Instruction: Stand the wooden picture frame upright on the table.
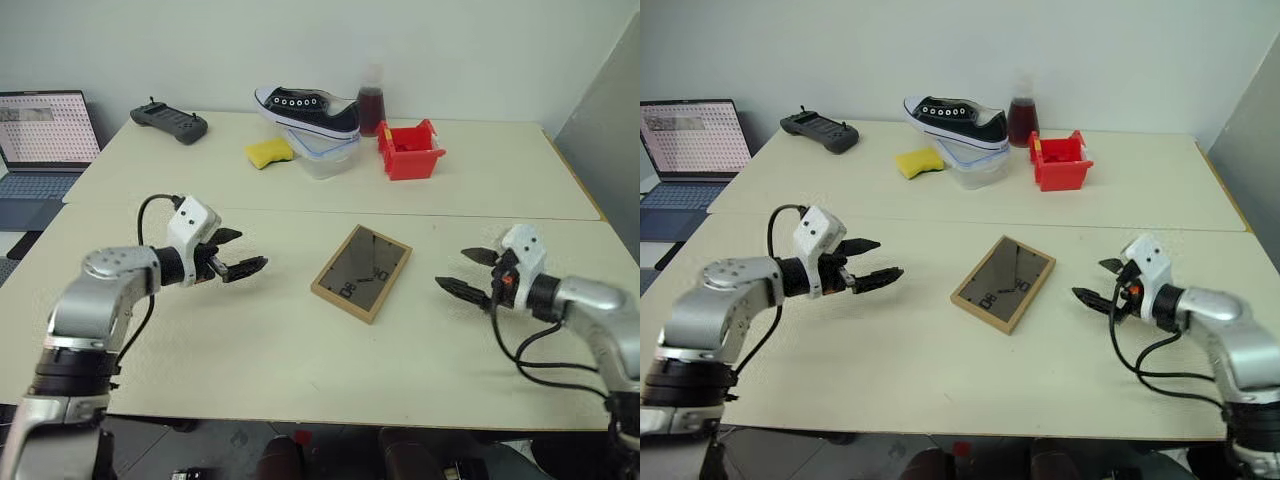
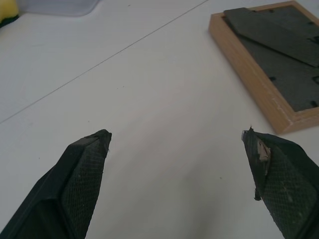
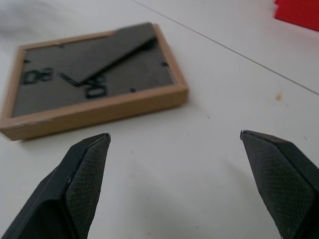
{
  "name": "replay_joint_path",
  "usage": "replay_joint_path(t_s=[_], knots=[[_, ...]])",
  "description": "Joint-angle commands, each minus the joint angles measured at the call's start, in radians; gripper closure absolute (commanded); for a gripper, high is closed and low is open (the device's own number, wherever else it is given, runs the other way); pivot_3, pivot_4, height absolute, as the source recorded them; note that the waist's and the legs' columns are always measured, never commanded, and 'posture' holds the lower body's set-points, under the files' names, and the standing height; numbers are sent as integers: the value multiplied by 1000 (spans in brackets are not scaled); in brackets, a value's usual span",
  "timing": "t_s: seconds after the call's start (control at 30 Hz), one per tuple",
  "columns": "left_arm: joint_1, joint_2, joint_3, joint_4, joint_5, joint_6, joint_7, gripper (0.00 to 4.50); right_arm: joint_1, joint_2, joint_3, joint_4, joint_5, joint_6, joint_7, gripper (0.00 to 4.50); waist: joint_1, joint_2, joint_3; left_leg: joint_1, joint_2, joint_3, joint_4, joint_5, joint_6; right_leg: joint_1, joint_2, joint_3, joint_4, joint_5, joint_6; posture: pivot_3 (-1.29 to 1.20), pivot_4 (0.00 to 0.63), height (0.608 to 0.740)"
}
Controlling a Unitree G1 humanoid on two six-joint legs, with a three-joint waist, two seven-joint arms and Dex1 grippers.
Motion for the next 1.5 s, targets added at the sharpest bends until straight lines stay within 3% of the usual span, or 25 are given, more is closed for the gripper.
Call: replay_joint_path(t_s=[0.03, 0.23, 0.37, 0.83, 1.0, 1.17, 1.5], knots=[[-52, 25, -35, 43, 34, -58, -71, 0, -57, -38, 22, 30, 14, 1, 71, 70, 0, 0, 0, 0, 0, 0, 0, 0, 0, 0, 0, 0, 0, 0, 0, 0, 150, 740], [-112, -25, -47, 92, 35, -73, -83, 0, -84, -15, 28, 94, -32, -17, 8, 70, 2, -1, 0, -2, 0, 0, 1, -1, 1, -1, 0, 0, -2, 0, 0, 0, 150, 740], [-143, -120, -61, 162, 83, -131, 3, 517, -72, 46, 28, 113, -54, -8, -86, 1098, 3, -1, 0, -2, 0, 0, 1, -1, 1, 0, -1, 0, -2, 0, 0, 0, 150, 740], [-157, -336, -194, 262, 246, -295, 112, 3585, -144, 272, 178, 244, -244, -64, -309, 4488, 2, -1, 0, -1, 0, 1, 1, -1, 1, -1, -1, 1, 0, 0, 0, 0, 150, 740], [-162, -376, -214, 286, 282, -294, 135, 4460, -193, 344, 205, 310, -275, -88, -335, 4500, 3, -1, 0, -1, 0, 0, 1, -1, 1, -1, 0, 0, 1, 0, 0, 0, 150, 740], [-105, -387, -224, 156, 249, -184, 101, 4460, -216, 407, 258, 303, -293, -88, -321, 4500, -3, -1, 0, -1, 0, 0, 1, -1, 1, -1, 0, 0, 1, 0, 0, 0, 150, 740], [70, -235, -184, -187, 195, 14, 23, 4460, -181, 463, 321, 132, -257, 10, -294, 4500, -18, -1, 0, -1, 0, -1, 1, -1, 1, -1, 0, 0, 3, 0, 0, 0, 150, 740]])
